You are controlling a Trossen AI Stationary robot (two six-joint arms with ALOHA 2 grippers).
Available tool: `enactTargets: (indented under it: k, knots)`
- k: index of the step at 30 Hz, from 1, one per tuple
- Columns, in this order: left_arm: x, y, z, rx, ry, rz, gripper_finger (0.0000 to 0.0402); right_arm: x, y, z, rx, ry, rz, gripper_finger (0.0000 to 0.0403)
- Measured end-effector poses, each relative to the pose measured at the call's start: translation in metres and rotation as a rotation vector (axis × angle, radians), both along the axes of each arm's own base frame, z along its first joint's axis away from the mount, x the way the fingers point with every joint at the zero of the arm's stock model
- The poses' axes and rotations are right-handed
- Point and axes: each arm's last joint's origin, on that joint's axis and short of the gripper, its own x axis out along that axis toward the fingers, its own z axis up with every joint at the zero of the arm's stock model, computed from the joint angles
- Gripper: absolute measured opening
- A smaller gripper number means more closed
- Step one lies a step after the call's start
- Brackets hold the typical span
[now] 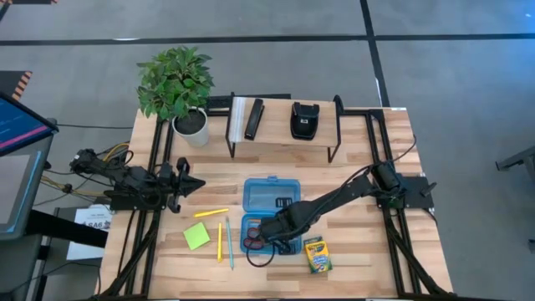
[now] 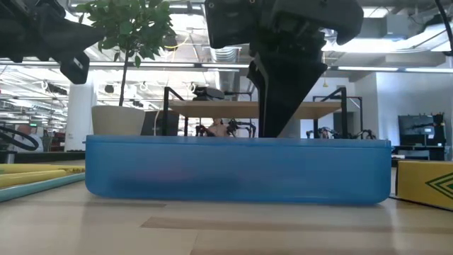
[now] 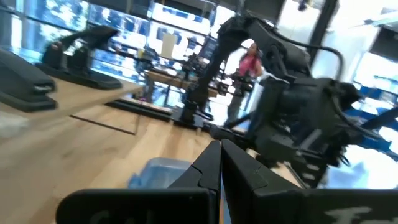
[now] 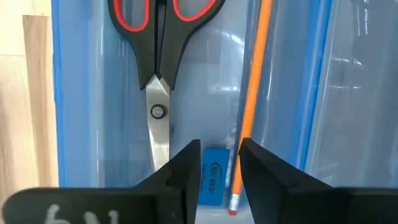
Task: Pack school essentials
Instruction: Put the top pen into the supply box
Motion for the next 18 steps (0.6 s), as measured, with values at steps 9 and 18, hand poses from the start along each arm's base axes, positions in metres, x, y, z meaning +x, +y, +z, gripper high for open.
enactTargets:
  k: [9,18]
  knots:
    - [0.000,-0.003,-0.003,-0.002,0.036,-0.107,0.0000,-0.008,0.013,0.038,0.047,-0.106,-0.008,0.0125]
    - [0.005,-0.006,-0.009,0.001,0.293,-0.098,0.0000,-0.033,0.024,0.094,0.023,-0.302,-0.019,0.0125]
